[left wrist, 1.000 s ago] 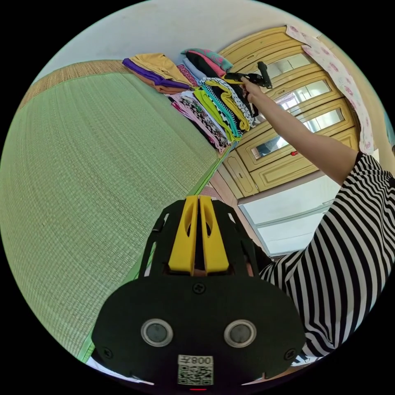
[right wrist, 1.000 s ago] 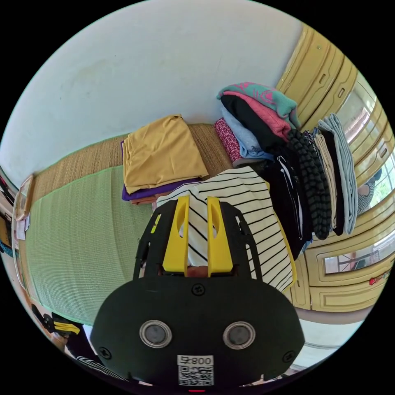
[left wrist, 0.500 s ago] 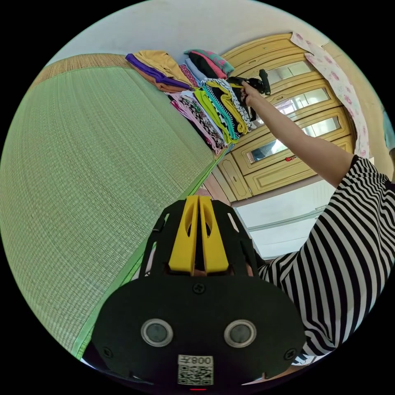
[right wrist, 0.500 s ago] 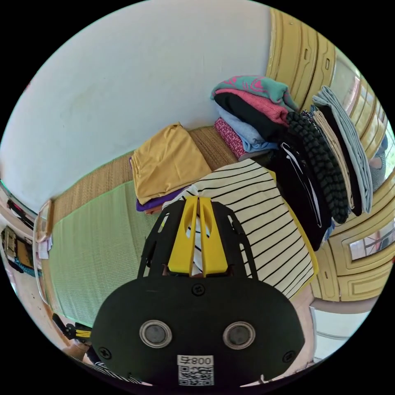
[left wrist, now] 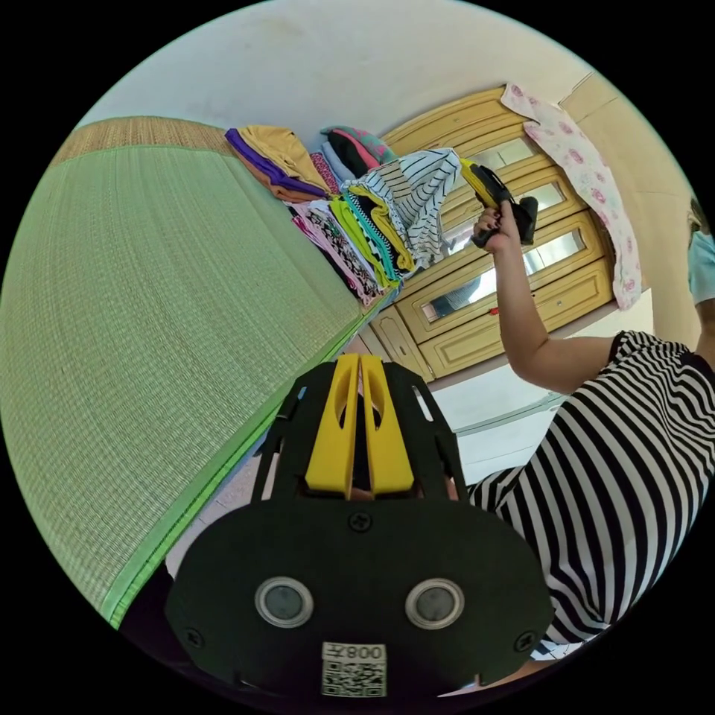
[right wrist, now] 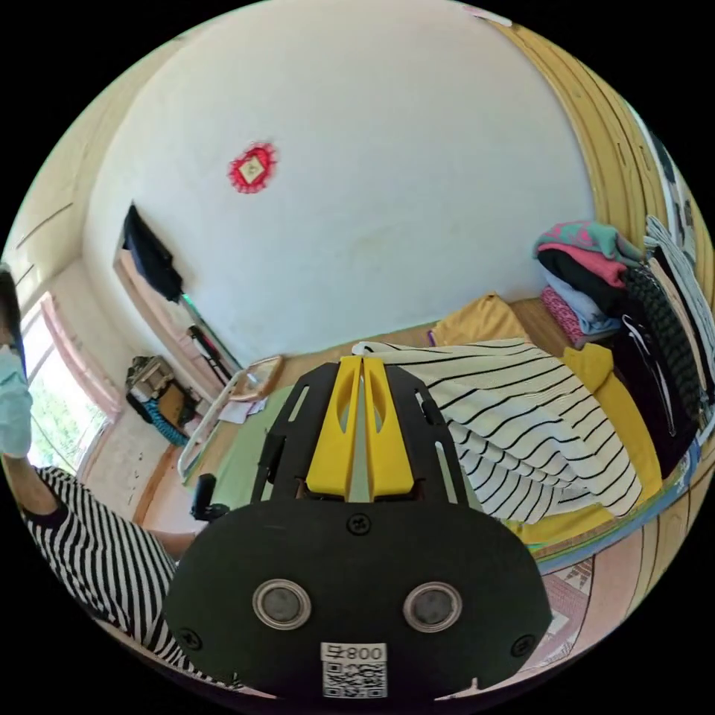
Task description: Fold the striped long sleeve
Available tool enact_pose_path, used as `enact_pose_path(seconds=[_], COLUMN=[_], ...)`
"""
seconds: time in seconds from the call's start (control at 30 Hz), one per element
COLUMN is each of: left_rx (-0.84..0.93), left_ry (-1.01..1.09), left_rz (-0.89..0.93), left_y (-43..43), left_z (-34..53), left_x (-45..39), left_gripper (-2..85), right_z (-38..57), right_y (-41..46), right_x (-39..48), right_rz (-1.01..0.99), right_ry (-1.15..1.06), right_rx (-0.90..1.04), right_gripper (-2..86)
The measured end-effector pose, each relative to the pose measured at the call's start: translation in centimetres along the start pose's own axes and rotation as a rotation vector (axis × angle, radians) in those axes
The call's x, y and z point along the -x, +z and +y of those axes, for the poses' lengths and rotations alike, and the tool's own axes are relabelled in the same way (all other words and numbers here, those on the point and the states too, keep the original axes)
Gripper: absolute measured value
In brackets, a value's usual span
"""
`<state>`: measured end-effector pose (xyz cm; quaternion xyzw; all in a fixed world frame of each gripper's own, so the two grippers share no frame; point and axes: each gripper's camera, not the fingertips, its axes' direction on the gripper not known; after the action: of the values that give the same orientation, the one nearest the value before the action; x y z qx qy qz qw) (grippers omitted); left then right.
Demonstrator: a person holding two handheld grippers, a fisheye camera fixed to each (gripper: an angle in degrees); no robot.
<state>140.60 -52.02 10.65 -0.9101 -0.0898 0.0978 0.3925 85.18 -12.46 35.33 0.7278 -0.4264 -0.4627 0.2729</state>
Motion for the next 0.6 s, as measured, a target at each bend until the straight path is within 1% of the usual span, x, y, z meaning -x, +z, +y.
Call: enact_pose_path(seconds=[0.07, 0.17, 0.3, 0.4, 0.6], left_rx=[-0.019, -0.060, -0.117, -0.141, -0.139], left_ry=[0.007, 0.013, -0.002, -0.015, -0.076], left_rz=[0.003, 0.006, 0.024, 0.045, 0.072], left_y=[-0.1, -0.5, -0.9, -0.7, 1.2], left_z=[0.6, 1.5, 3.1, 4.1, 6.4], left_x=[-0.1, -0.1, 0.6, 1.4, 3.9], left_gripper=[0.3, 0.5, 0.9, 1.7, 3.6], right_z=[1.6, 3.4, 6.2, 9.3, 18.3], right_y=[-1.9, -4.4, -7.1, -7.3, -2.5], right_x=[2.2, 4.7, 6.8, 7.7, 5.1], right_rz=[-0.118, -0.233, -0.340, -0.376, -0.476], right_ry=[-0.027, -0.059, -0.091, -0.076, 0.118], right_rx=[-0.020, -0.039, -0.055, -0.011, 0.175], right_gripper=[0.1, 0.1, 0.1, 0.1, 0.0])
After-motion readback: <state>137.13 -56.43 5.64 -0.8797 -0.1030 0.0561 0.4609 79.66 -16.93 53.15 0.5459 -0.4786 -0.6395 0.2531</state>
